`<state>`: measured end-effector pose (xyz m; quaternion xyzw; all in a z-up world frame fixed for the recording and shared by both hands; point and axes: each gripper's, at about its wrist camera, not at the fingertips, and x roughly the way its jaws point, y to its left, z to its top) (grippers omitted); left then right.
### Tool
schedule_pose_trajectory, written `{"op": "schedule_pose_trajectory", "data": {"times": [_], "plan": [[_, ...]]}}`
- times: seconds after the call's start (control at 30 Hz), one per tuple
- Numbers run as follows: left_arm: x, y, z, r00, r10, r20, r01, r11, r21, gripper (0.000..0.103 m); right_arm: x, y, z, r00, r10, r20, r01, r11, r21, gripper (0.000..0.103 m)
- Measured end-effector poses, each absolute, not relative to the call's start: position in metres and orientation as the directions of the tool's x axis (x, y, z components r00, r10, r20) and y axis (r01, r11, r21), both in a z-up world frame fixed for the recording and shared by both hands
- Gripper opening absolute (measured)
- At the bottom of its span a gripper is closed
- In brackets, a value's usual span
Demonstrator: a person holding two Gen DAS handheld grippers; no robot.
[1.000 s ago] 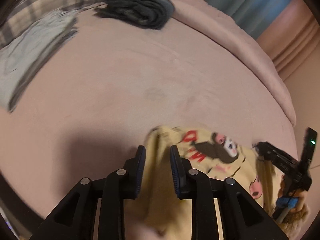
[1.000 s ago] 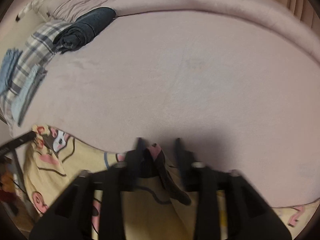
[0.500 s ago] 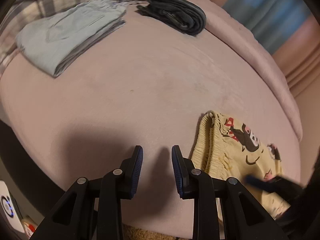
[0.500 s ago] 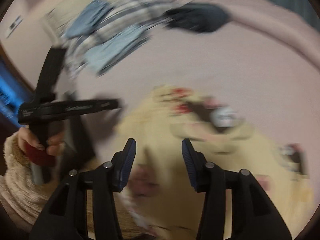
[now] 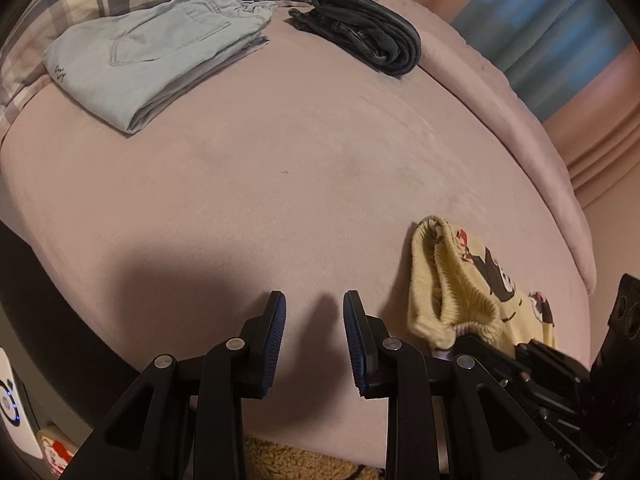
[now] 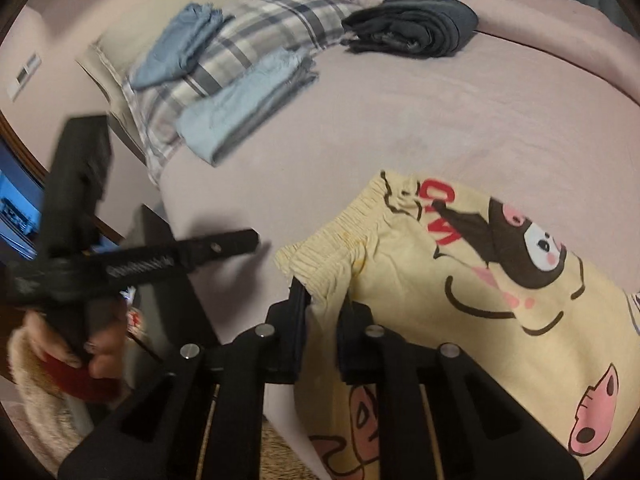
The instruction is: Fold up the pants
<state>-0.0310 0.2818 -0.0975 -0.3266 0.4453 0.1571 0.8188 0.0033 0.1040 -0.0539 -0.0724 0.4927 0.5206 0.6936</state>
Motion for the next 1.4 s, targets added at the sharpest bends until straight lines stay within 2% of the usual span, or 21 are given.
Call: {"op": "schedule_pose_trajectory", "data": {"times": [0.13, 0.23, 0.37, 0.47, 0.53, 0.6, 0.77, 0.87, 0.97, 1.03, 1.13, 1.2, 1.27, 1.4], "plan": [[-0.033, 0.282, -0.097, 0.561, -0.050, -0.826, -0.545, 0.728, -0.415, 0.027, -0.002, 0.113, -0.063, -0.085, 0.647, -0.757, -0.768, 0.442, 0.463, 0.023], [-0.033, 0.283, -0.097, 0.556, -0.055, -0.829, -0.547, 0.727, -0.415, 0.027, -0.012, 0.114, -0.060, -0.026, 0.644, -0.765, -0.800, 0.445, 0.403, 0.021], [-0.031, 0.282, -0.095, 0.559, -0.047, -0.828, -0.545, 0.731, -0.410, 0.027, -0.013, 0.123, -0.066, -0.052, 0.632, -0.774, -0.790, 0.448, 0.419, 0.022], [-0.030, 0.278, -0.094, 0.545, -0.037, -0.838, -0.550, 0.738, -0.391, 0.027, -0.014, 0.129, -0.084, -0.059, 0.600, -0.798, -0.797, 0.453, 0.399, 0.031], [-0.029, 0.273, -0.092, 0.539, -0.036, -0.841, -0.541, 0.751, -0.379, 0.027, -0.013, 0.121, -0.082, -0.076, 0.646, -0.760, -0.778, 0.438, 0.451, 0.038], [-0.027, 0.268, -0.088, 0.535, -0.027, -0.844, -0.537, 0.760, -0.365, 0.027, -0.013, 0.113, -0.076, -0.132, 0.662, -0.738, -0.747, 0.422, 0.513, 0.058], [-0.021, 0.243, -0.070, 0.567, -0.034, -0.823, -0.497, 0.783, -0.375, 0.027, -0.009, 0.061, -0.051, -0.052, 0.675, -0.735, -0.731, 0.476, 0.489, 0.069], [-0.011, 0.211, -0.062, 0.614, -0.100, -0.783, -0.431, 0.789, -0.438, 0.027, 0.006, 0.002, -0.043, 0.053, 0.675, -0.736, -0.679, 0.564, 0.469, 0.073], [0.004, 0.173, -0.062, 0.639, -0.190, -0.745, -0.331, 0.806, -0.490, 0.027, 0.021, -0.055, -0.049, 0.158, 0.617, -0.771, -0.591, 0.684, 0.427, 0.073], [0.016, 0.147, -0.068, 0.637, -0.216, -0.740, -0.276, 0.832, -0.481, 0.027, 0.031, -0.099, -0.058, 0.215, 0.572, -0.792, -0.518, 0.754, 0.404, 0.073], [0.032, 0.128, -0.091, 0.569, -0.181, -0.802, -0.309, 0.857, -0.413, 0.027, 0.043, -0.165, -0.078, 0.279, 0.493, -0.824, -0.382, 0.844, 0.376, 0.073], [0.035, 0.127, -0.106, 0.516, -0.130, -0.847, -0.359, 0.864, -0.352, 0.027, 0.044, -0.203, -0.079, 0.291, 0.548, -0.784, -0.352, 0.824, 0.445, 0.056], [0.029, 0.131, -0.113, 0.537, -0.119, -0.835, -0.360, 0.863, -0.355, 0.027, 0.042, -0.235, -0.077, 0.326, 0.530, -0.783, -0.283, 0.845, 0.454, 0.055], [0.016, 0.138, -0.110, 0.530, -0.087, -0.843, -0.382, 0.863, -0.329, 0.027, 0.041, -0.297, -0.075, 0.456, 0.390, -0.800, -0.145, 0.920, 0.365, 0.058]]}}
